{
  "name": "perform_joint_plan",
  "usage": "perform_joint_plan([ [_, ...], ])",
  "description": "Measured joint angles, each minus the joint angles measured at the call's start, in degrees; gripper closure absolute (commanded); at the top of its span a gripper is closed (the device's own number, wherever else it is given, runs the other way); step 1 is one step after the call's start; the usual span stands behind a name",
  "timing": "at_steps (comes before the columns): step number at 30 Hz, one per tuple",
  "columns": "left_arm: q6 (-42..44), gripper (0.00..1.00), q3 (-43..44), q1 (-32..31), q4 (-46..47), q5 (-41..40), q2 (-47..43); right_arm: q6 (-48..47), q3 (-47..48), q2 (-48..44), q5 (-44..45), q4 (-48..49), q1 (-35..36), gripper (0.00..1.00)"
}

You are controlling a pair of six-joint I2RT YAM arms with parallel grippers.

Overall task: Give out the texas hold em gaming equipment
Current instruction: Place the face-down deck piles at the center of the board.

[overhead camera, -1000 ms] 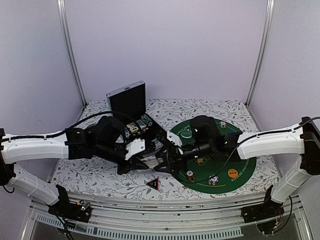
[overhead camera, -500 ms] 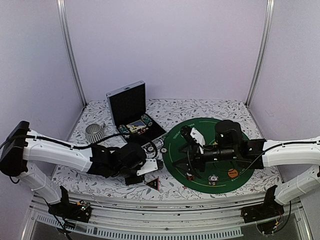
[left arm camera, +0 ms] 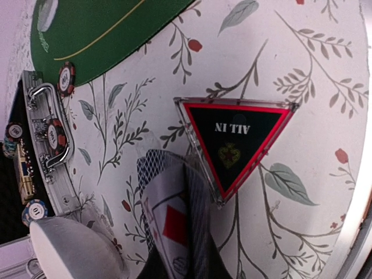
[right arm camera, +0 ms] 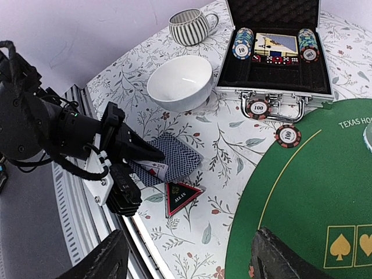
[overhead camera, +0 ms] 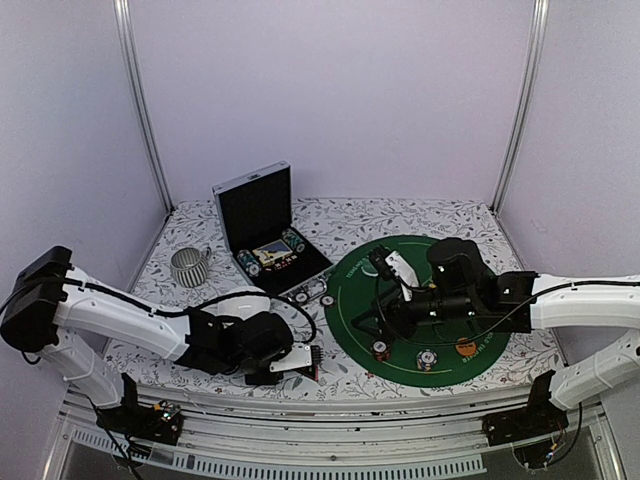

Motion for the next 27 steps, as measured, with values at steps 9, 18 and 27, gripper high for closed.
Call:
perform_joint_plan([
  [9, 3.72, 0.93, -4.5, -1.88, 6.27, 1.44, -1.44, 3.96, 4.37, 6.91, -3.72, -1.49, 0.02, 0.27],
  [18, 3.89, 0.71, -3.37, -2.1, 6.78, 4.31, 1.42, 6.19, 7.8, 14.6, -7.39, -1.46, 0.07, 0.28],
  [27, 3.08, 0.53, -3.3, -2.27, 7.21, 4.98, 1.84, 4.83, 14.53, 23.61, -9.92, -1.92, 0.07, 0.27],
])
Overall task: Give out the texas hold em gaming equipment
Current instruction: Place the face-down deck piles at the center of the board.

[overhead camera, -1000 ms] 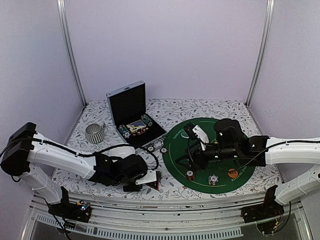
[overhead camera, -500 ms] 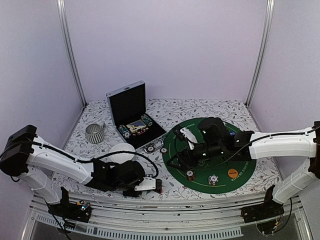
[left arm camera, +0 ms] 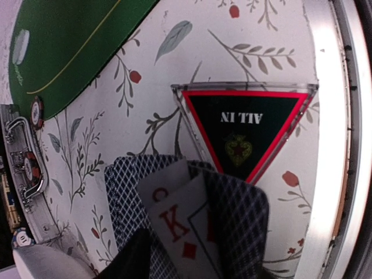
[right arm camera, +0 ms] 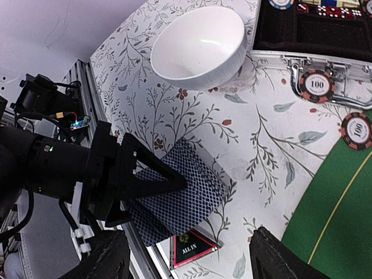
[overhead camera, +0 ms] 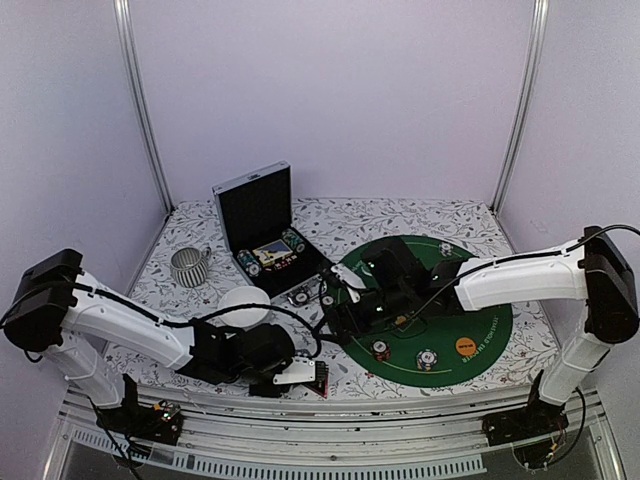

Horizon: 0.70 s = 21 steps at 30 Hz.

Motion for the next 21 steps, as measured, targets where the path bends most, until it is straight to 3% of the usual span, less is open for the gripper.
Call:
perform_joint_plan([
  [13, -1.53, 0.28, 0.42, 0.02, 0.92, -0.9, -0.09, -4.55, 12.66, 12.0, -3.74, -1.01, -1.03, 0.28],
  [21, -2.47, 0.22, 0.37, 0.11, 0.37, -0.96, -0.74, -5.55, 15.78, 16.55, -6.34, -1.33, -2.32, 0.32],
])
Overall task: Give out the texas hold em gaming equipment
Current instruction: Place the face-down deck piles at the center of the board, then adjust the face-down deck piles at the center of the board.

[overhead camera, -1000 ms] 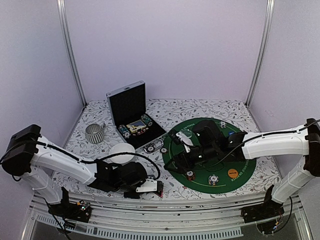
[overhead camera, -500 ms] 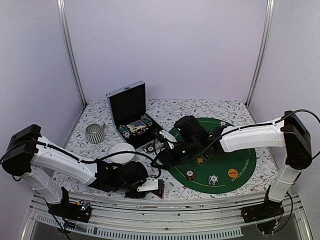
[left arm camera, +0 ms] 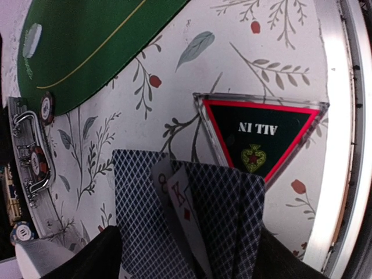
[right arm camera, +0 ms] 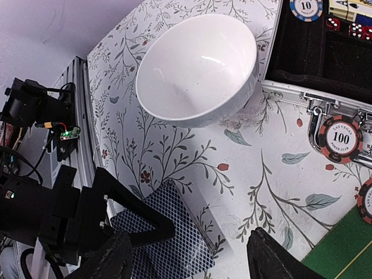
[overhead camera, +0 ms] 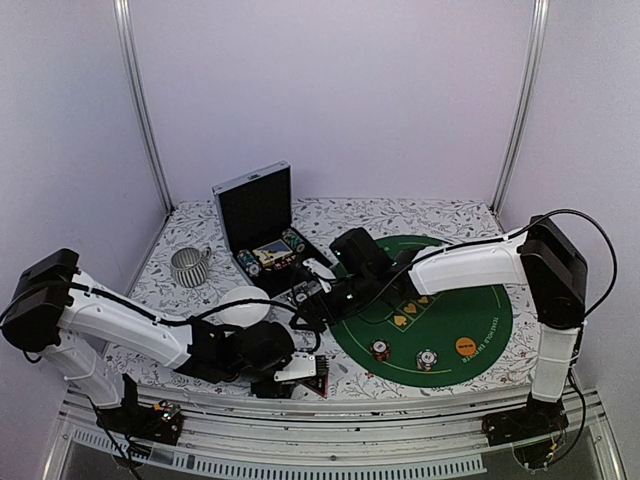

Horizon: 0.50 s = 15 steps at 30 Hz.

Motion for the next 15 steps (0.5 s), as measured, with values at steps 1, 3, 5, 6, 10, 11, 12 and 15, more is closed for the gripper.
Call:
perform_joint_plan([
  [1, -0.11, 0.22, -0.04, 0.0, -0.13, 0.0, -0.13, -0.02, 0.0, 0.26, -0.22, 0.0, -0.11, 0.32],
  [3, -0.5, 0.22, -0.07, 0.02, -0.42, 0.0, -0.31, -0.04, 0.0, 0.7, -0.52, -0.02, -0.31, 0.32],
  [5, -0.92, 0.21, -0.09, 0.07, -0.94, 0.09, -0.57, -0.02, -0.02, 1.05, -0.79, -0.02, -0.35, 0.32],
  [6, -1.2, 0.2, -0.13, 0.07, -1.22, 0.24, -0.74, 0.0, -0.04, 1.09, -0.9, -0.07, -0.37, 0.32],
  [10, -2.58, 0.17, -0.92, 0.07, -3.34, 2.05, -2.75, 0.35, -0.33, 1.05, -0.94, -0.04, -0.37, 0.31],
  [11, -2.86, 0.16, -1.07, 0.09, -3.89, 2.38, -3.48, 0.52, -0.57, 0.98, -0.9, -0.04, -0.37, 0.3],
  [12, -3.34, 0.11, -1.27, 0.09, -4.63, 2.95, -4.61, 0.87, -0.92, 0.87, -0.85, -0.04, -0.37, 0.3],
  [15, -4.48, 0.08, -1.55, 0.13, -5.97, 4.5, -8.57, 1.84, -2.62, 0.0, -0.76, 0.0, -0.39, 0.29],
])
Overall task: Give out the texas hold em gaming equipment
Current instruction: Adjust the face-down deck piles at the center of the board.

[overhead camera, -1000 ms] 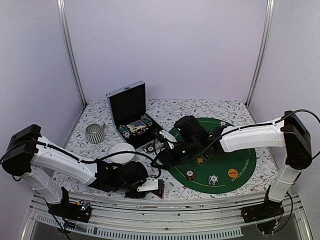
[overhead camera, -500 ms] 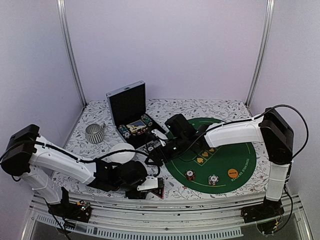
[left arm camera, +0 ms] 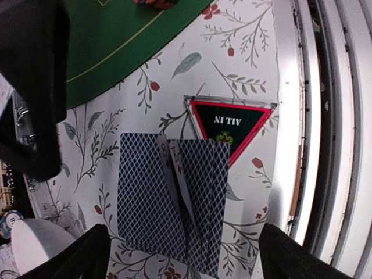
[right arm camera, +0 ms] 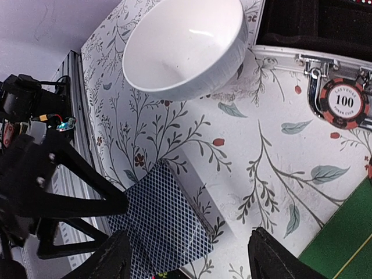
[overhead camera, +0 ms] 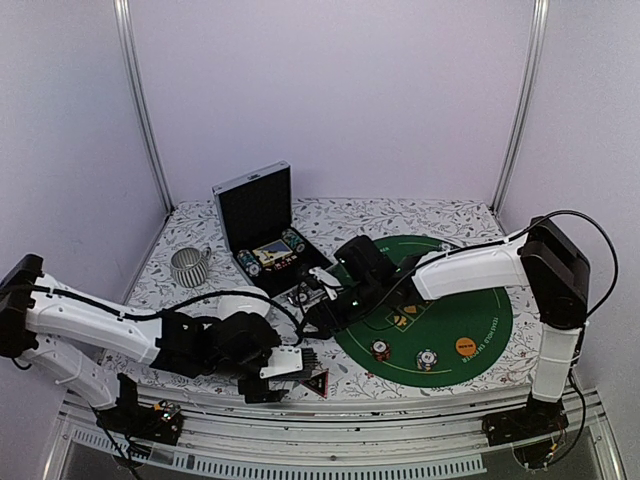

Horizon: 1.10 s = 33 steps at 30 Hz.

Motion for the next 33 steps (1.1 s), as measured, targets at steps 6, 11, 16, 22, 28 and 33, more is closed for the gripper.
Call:
perform_joint_plan([
  [6, -6.03, 0.05, -0.04, 0.94, -1.57, 2.29, -10.91, 2.1, -2.69, -1.86, -0.74, 0.46, -0.04, 0.29],
  [11, -17.35, 0.18, 0.0, 2.4, -1.95, 2.75, -18.58, 5.84, -6.29, -5.18, 0.11, 0.74, 0.04, 0.34],
  [16, -34.01, 0.29, -3.82, 2.47, -1.4, 0.07, -24.61, 9.4, -7.69, -5.77, 1.25, 1.6, 1.2, 0.38],
  [22, -54.99, 0.46, -12.26, 2.51, -1.14, -5.73, -25.62, 12.15, -7.72, -3.5, 1.99, 2.23, 2.49, 0.49],
  [28, -65.77, 0.46, -17.33, 2.58, 3.15, -7.28, -25.46, 14.29, -7.72, -0.81, 1.92, 3.45, 3.23, 0.53],
  [33, -69.81, 0.51, -23.23, 5.27, 10.29, -5.51, -25.73, 15.58, -7.8, 0.72, 1.36, 4.68, 3.67, 0.58],
])
